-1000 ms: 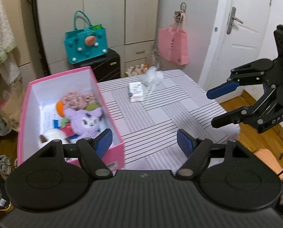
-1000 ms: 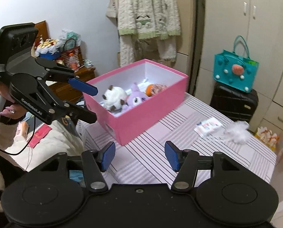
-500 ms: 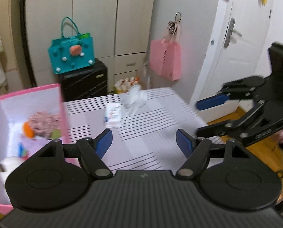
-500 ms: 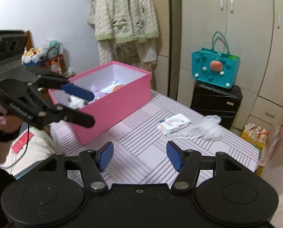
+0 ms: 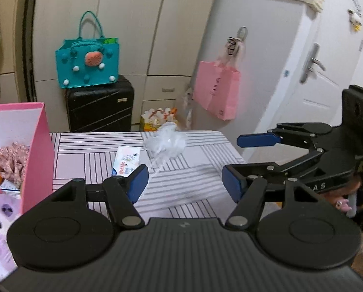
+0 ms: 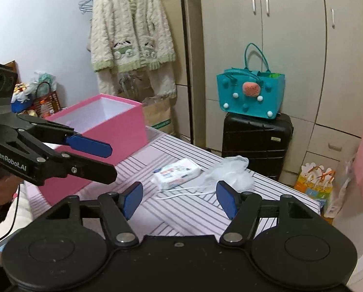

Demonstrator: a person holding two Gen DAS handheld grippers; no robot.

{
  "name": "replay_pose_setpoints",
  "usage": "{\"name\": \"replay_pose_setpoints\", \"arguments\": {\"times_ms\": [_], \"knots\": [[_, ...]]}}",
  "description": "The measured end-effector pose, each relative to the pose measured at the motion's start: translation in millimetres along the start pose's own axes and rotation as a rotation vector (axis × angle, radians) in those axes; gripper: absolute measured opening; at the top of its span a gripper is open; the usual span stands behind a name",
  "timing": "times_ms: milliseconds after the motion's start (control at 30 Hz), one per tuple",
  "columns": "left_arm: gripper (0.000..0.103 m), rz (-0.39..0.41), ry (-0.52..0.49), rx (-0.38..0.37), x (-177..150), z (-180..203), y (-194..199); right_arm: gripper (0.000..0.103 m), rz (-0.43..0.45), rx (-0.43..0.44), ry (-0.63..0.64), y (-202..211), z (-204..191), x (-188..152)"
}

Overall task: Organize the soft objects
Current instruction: 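Close the left gripper on the white wet-wipes pack while the right gripper grasps the white mesh puff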

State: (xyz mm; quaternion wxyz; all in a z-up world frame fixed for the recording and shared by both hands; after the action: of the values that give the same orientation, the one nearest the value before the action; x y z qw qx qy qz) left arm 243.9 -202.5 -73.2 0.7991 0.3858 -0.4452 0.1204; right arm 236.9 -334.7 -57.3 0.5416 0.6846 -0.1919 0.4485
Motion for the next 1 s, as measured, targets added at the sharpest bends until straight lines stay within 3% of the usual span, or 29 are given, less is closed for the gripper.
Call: {"name": "replay_pose_setpoints", "arguments": {"times_ms": [133,300,400,600,700,867,1000], "knots": [[0.066,0.009,-0.017,0.099,-2.7,-16.8,-24.8,0.072,0.002,0.0,-0.019,-24.5,16.6,-2.3],[0.066,-0.013,0.028,0.139,-5.1,-40.9,-51.7,0.073,0.042,0.023,-0.065,-52.2,31.8,-2.2],[0.065,-0.013,0.019,0.212,-4.0,-55.9,-66.0,0.073,0.047,0.015,-0.074,-71.7,40.9,-3.1],[0.065,-0.131,0.013,0.349,-12.1,-85.1,-96.1,0.076,0.023,-0.035,-0.055,-110.2,56.3,-3.7],[0.065,-0.142,0.04,0.324,-13.3,-88.4,-101.6,0.083,0.009,-0.044,-0.059,-122.9,61.5,-5.2],[0.065,-0.12,0.016,0.327,-9.3,-88.7,-111.9,0.084,-0.006,-0.055,-0.045,-138.3,66.6,-7.8],[0.064,-0.113,0.074,0.327,-9.8,-94.1,-119.6,0.09,-0.024,-0.04,-0.059,-147.2,68.2,-9.5]]}}
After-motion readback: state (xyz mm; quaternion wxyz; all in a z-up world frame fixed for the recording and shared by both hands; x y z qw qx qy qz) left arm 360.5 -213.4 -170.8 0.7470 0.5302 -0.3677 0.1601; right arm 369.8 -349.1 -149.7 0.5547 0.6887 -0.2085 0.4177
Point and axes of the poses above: each gripper's, at about its wrist camera, not at the fingertips, and y roughly against the way its jaws point, z to its right, x to its top, the point moved 10 cm from there along -y, roughly the way its jaws point, and after that the axes turned 6 degrees about -x, right-handed, at the moved point
